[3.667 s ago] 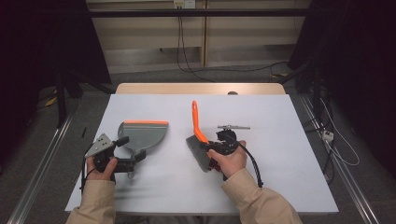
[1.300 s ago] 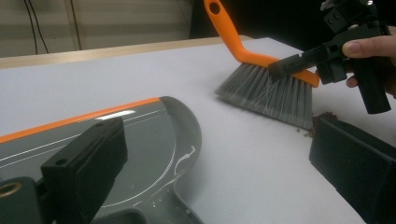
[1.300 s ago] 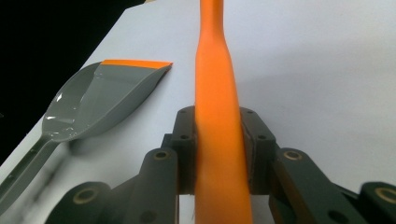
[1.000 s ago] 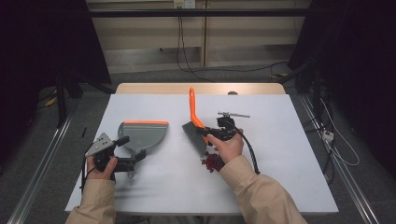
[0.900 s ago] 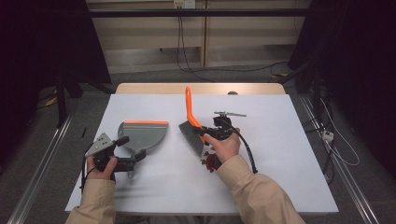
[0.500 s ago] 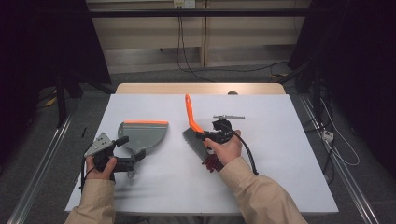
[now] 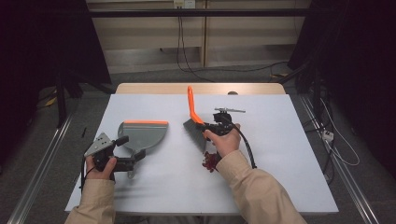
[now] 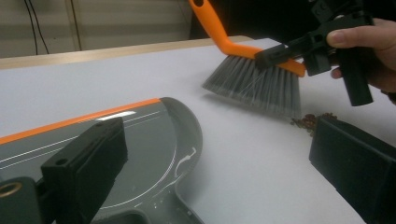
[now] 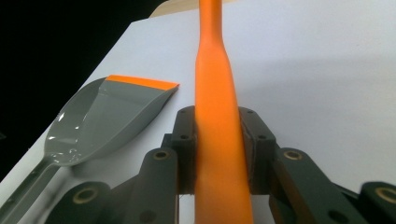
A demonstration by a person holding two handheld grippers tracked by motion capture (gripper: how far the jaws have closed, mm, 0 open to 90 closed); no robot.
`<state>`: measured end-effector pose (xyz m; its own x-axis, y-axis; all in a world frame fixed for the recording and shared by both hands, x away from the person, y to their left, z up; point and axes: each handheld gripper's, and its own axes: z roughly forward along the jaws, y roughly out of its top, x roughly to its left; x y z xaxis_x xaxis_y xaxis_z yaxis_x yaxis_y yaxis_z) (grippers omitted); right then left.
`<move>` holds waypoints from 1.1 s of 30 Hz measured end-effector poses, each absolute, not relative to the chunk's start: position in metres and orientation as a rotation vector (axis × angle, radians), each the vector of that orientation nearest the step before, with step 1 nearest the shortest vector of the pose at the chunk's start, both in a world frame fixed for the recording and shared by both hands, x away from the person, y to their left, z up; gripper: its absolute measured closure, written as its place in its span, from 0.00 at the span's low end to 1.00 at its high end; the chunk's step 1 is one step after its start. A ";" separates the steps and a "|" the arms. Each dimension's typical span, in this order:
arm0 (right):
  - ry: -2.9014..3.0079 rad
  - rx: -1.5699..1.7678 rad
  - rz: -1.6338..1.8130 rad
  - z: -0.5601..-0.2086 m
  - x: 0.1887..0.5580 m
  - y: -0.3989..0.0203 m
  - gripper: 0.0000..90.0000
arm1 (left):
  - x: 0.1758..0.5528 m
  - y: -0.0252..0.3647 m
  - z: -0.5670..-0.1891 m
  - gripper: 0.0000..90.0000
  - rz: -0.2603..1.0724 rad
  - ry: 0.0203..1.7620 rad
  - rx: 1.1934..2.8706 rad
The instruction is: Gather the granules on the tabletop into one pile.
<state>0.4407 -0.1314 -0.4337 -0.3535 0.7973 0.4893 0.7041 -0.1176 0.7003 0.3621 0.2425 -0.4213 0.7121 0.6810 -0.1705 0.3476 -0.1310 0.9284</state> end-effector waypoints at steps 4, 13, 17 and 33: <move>2.031 1.714 1.456 -0.438 0.444 -0.131 0.79 | 0.362 0.243 -0.421 0.04 0.354 0.824 1.739; 2.069 1.685 1.434 -0.433 0.432 -0.139 0.79 | 0.361 0.243 -0.420 0.04 0.349 0.826 1.737; 2.029 1.682 1.485 -0.425 0.430 -0.141 0.79 | 0.361 0.243 -0.420 0.04 0.350 0.832 1.739; 2.113 1.632 1.440 -0.432 0.430 -0.128 0.79 | 0.361 0.245 -0.419 0.04 0.349 0.833 1.734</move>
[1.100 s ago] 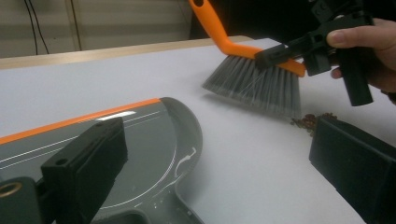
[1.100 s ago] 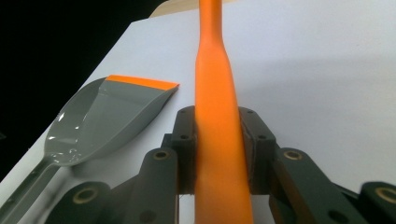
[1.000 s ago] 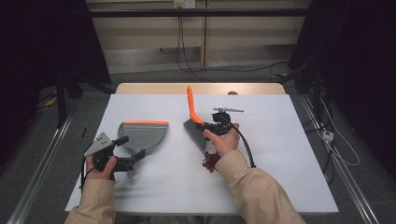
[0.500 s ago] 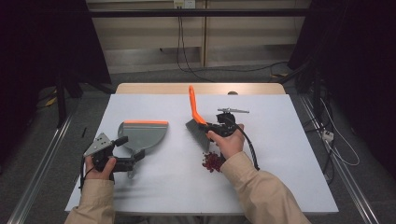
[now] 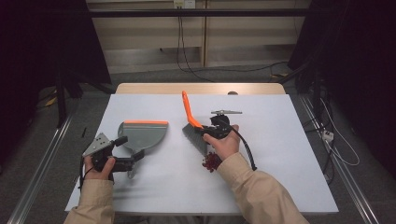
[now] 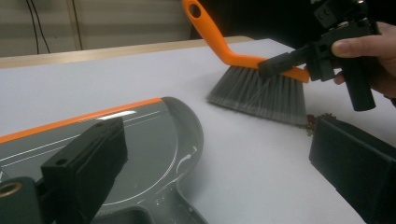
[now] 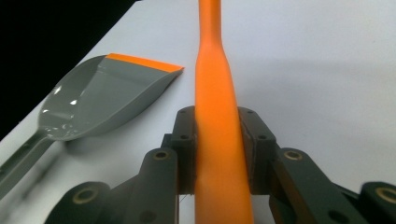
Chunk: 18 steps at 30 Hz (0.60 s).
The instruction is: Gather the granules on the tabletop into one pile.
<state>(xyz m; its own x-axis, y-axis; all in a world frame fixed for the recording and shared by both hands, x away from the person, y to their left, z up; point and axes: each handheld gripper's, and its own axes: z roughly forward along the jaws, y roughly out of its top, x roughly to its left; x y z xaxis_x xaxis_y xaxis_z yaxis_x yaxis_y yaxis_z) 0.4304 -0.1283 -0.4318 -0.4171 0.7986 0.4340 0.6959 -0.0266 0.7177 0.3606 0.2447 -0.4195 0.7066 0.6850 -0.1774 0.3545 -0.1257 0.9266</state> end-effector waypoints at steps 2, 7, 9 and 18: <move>2.098 1.634 1.475 -0.428 0.428 -0.132 0.79 | 0.360 0.244 -0.419 0.04 0.345 0.834 1.738; 2.065 1.627 1.521 -0.415 0.426 -0.142 0.79 | 0.360 0.243 -0.419 0.05 0.338 0.848 1.747; 2.073 1.607 1.505 -0.411 0.425 -0.146 0.79 | 0.360 0.243 -0.419 0.05 0.326 0.857 1.754; 2.066 1.592 1.449 -0.402 0.422 -0.176 0.79 | 0.359 0.243 -0.416 0.06 0.323 0.923 1.792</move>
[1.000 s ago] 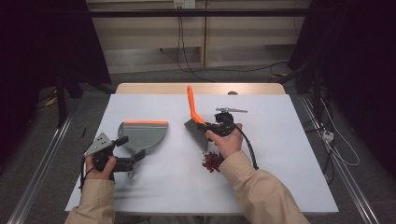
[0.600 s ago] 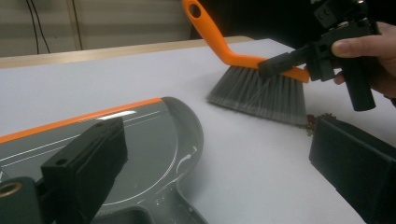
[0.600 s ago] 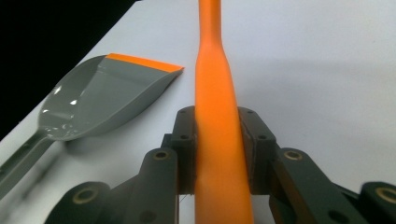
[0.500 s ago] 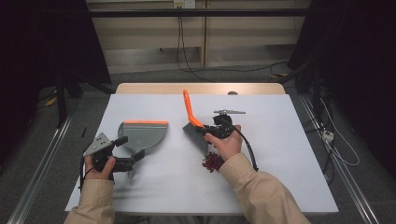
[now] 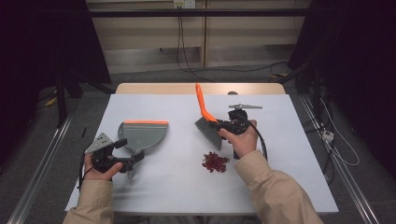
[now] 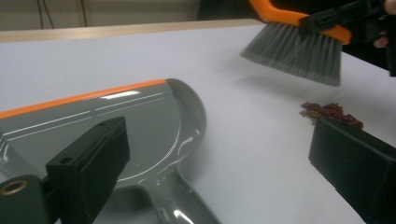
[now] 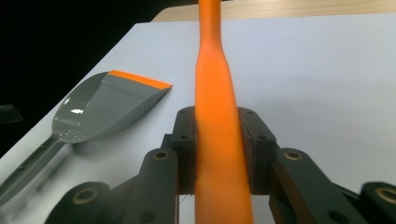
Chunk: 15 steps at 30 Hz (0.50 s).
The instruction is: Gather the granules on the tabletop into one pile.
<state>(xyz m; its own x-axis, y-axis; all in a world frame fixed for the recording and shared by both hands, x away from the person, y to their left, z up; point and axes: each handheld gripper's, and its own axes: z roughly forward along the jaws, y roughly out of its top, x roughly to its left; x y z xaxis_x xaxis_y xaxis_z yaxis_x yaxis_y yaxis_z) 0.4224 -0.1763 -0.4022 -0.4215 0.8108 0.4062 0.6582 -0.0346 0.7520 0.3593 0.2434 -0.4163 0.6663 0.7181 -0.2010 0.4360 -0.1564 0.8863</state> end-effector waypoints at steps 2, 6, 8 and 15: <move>2.064 1.587 1.437 -0.401 0.421 -0.182 0.79 | 0.359 0.242 -0.416 0.07 0.321 0.931 1.805; 2.068 1.562 1.409 -0.401 0.417 -0.189 0.79 | 0.356 0.242 -0.415 0.10 0.343 0.948 1.838; 2.061 1.562 1.414 -0.402 0.415 -0.195 0.79 | 0.354 0.243 -0.415 0.12 0.344 0.956 1.851; 2.050 1.566 1.380 -0.407 0.408 -0.208 0.79 | 0.347 0.248 -0.420 0.15 0.335 1.003 1.884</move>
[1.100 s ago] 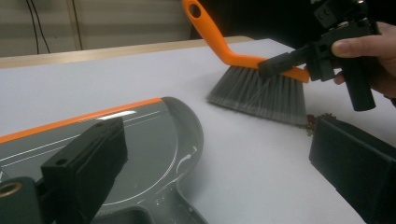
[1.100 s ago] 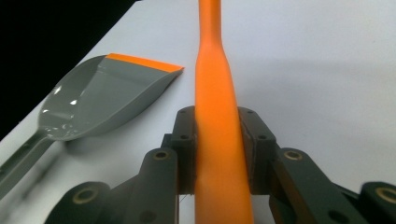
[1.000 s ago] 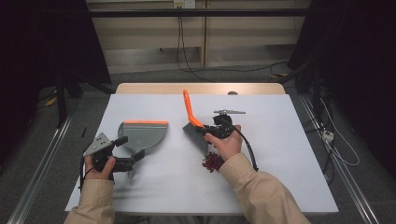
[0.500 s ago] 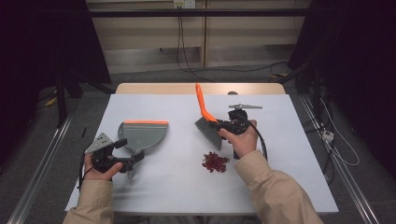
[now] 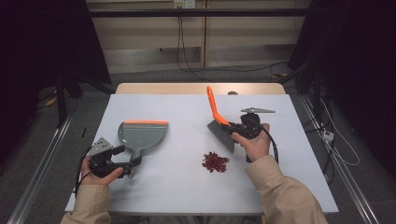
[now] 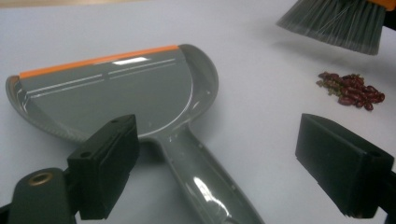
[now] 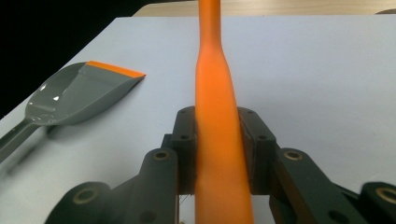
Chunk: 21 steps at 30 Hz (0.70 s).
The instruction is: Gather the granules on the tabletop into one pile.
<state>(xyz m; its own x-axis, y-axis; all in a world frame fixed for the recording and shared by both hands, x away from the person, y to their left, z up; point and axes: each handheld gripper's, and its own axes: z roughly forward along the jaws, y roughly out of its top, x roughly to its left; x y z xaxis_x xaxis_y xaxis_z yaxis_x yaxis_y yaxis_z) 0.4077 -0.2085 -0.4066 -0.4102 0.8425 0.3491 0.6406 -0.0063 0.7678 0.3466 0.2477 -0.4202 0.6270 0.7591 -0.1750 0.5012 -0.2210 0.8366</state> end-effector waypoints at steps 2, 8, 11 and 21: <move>2.049 1.555 1.356 -0.408 0.405 -0.211 0.79 | 0.346 0.248 -0.421 0.16 0.336 1.011 1.897; 2.026 1.544 1.303 -0.411 0.395 -0.219 0.79 | 0.344 0.248 -0.424 0.16 0.334 1.037 1.911; 2.025 1.527 1.277 -0.413 0.389 -0.220 0.79 | 0.344 0.249 -0.425 0.17 0.348 1.057 1.923; 1.987 1.459 1.180 -0.425 0.369 -0.212 0.79 | 0.346 0.245 -0.436 0.18 0.364 1.160 1.966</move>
<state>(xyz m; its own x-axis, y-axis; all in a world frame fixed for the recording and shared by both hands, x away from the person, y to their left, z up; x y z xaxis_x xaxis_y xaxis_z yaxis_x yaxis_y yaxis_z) 0.3687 -0.2116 -0.4250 -0.3711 0.9158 0.1534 0.5730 0.0959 0.8139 0.3458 0.2445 -0.4362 0.5365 0.8311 -0.1466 0.5989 -0.2526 0.7600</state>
